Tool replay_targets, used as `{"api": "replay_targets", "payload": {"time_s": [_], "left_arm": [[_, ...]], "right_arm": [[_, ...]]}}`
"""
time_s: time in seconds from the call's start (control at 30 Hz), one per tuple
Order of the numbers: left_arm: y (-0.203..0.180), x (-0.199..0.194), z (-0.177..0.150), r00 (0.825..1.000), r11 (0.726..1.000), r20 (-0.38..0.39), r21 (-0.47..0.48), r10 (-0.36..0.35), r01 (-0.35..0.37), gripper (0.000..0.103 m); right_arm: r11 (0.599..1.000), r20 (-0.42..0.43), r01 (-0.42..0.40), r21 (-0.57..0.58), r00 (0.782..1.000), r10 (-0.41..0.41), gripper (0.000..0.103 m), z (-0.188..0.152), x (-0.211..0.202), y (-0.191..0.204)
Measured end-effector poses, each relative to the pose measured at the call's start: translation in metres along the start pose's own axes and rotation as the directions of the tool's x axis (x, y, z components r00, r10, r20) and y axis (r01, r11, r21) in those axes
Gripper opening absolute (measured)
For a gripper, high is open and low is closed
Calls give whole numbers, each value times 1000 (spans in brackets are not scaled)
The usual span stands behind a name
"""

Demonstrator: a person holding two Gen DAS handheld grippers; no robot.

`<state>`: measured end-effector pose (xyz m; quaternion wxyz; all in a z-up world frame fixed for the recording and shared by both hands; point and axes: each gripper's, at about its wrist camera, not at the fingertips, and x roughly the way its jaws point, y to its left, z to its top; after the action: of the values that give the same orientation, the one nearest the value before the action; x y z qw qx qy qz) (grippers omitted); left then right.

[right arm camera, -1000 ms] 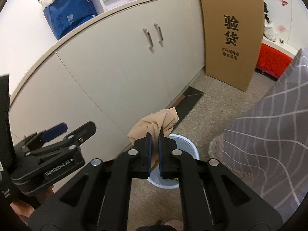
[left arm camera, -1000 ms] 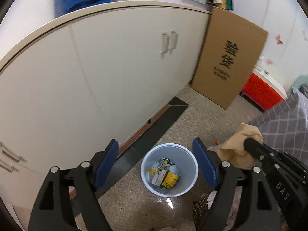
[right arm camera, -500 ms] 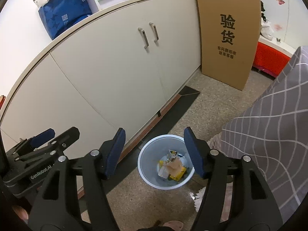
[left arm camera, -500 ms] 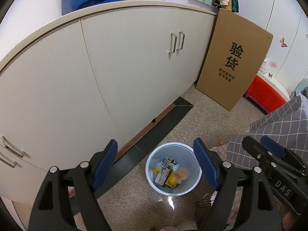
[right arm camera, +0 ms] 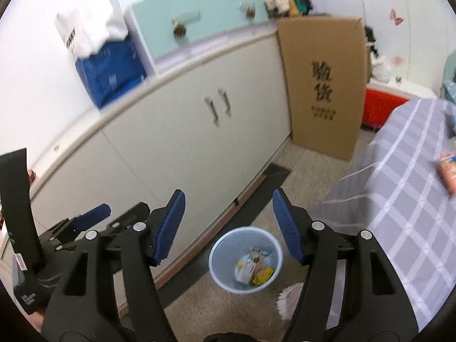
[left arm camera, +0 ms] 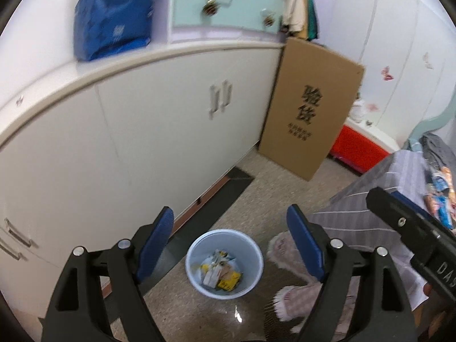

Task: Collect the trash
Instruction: 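Move both open tools back toward the table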

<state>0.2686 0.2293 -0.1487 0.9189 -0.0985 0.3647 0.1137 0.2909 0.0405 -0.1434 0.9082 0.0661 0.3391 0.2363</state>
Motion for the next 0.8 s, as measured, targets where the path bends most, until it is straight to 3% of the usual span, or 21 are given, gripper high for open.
{"api": "replay_targets", "payload": {"time_s": [0.17, 0.33, 0.43, 0.5, 0.63, 0.8], "left_arm": [[-51, -21, 6, 998, 996, 34, 72, -61, 58, 82], [-127, -30, 5, 987, 968, 14, 199, -162, 156, 82], [-173, -27, -1, 971, 932, -26, 275, -238, 235, 83], [-206, -25, -7, 956, 893, -46, 347, -289, 287, 83], [-263, -20, -17, 944, 819, -75, 479, -321, 316, 83], [-309, -8, -26, 933, 775, -91, 533, -347, 340, 83]], "right_arm": [[999, 67, 48, 16, 997, -49, 65, 11, -45, -33], [986, 114, 153, 64, 981, -159, 65, 14, -89, -89], [967, 120, 229, 108, 963, -241, 66, 13, -110, -129], [948, 119, 282, 146, 947, -300, 66, 12, -123, -158], [915, 118, 342, 213, 921, -372, 67, 5, -148, -204], [887, 103, 379, 262, 903, -417, 67, -1, -164, -244]]}}
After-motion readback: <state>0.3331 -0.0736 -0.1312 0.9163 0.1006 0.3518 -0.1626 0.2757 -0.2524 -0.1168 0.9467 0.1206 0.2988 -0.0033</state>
